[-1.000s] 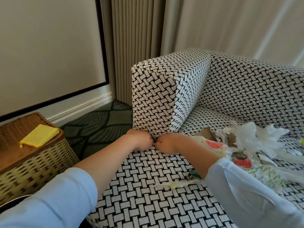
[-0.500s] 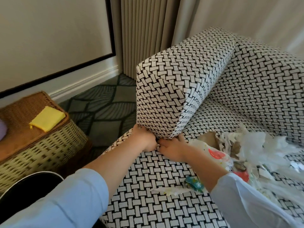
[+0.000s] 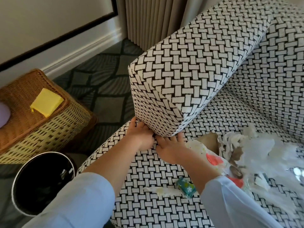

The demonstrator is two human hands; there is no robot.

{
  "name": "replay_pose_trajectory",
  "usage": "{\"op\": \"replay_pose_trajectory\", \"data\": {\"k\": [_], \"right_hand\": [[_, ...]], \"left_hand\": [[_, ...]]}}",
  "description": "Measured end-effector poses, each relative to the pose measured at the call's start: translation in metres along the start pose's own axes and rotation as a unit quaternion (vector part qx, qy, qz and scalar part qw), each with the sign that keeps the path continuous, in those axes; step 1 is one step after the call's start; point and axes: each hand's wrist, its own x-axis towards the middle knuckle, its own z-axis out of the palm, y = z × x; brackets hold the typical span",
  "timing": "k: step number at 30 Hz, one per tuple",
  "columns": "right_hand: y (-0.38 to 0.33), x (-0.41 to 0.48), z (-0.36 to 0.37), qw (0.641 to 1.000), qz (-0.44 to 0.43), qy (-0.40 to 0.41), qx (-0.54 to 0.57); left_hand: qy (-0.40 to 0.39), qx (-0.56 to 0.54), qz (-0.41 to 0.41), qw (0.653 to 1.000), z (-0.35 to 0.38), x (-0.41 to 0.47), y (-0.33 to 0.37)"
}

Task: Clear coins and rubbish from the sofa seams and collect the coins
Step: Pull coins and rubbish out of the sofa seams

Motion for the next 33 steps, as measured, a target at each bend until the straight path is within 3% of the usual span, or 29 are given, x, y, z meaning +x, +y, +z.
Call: {"op": "replay_pose_trajectory", "data": {"k": [15, 23, 27, 31, 33], "right_hand": [[-0.011, -0.011, -0.017, 0.999, 0.024, -0.002, 0.021], [-0.017, -0.052, -0.012, 0.98, 0.04, 0.156, 0.116], [0.006, -0.077, -0.023, 0.978, 0.016, 0.13, 0.16], [0.032, -0.077, -0.033, 0.967, -0.053, 0.23, 0.097], [0.041, -0.065, -0.035, 0.975, -0.064, 0.208, 0.047]], "left_hand": [[0.016, -0.004, -0.002, 1.0, -0.001, -0.004, 0.0], [0.067, 0.033, -0.058, 0.995, 0.004, -0.009, 0.017], [0.09, 0.041, -0.092, 0.991, 0.003, -0.014, 0.03], [0.115, 0.036, -0.132, 0.984, 0.007, -0.021, 0.049], [0.143, 0.02, -0.137, 0.98, 0.011, -0.025, 0.055]]}}
